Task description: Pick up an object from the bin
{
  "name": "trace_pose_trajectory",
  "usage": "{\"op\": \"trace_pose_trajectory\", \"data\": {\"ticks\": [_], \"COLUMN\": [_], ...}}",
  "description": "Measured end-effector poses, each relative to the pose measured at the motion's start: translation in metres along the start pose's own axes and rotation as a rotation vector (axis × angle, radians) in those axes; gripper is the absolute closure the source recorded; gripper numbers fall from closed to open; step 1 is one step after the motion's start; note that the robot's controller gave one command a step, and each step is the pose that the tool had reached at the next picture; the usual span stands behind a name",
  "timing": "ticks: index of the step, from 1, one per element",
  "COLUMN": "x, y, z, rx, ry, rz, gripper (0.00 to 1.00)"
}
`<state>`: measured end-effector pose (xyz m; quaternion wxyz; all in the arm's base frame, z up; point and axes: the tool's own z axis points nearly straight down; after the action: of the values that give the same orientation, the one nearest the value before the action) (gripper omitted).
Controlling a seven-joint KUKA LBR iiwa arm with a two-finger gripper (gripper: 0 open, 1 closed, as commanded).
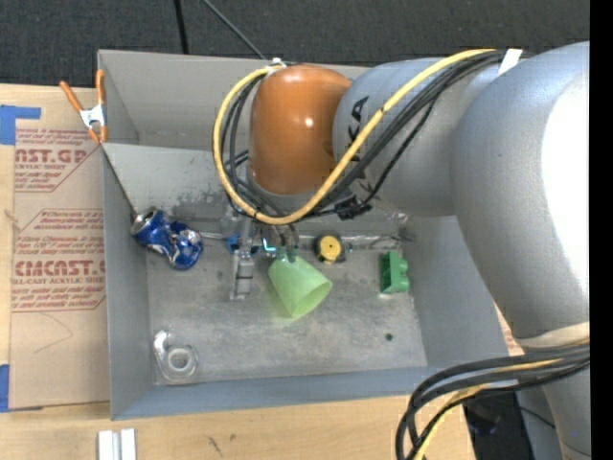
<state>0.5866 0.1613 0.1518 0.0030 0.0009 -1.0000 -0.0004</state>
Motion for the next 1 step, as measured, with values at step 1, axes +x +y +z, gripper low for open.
{"op": "trace_pose_trajectory", "data": {"ticks": [1], "x": [0.0007], "y": [0.0522], "z": [0.0737], "rx": [-0.001], "ry": [-0.001], "rz": [0.084], "gripper": [0.00]}}
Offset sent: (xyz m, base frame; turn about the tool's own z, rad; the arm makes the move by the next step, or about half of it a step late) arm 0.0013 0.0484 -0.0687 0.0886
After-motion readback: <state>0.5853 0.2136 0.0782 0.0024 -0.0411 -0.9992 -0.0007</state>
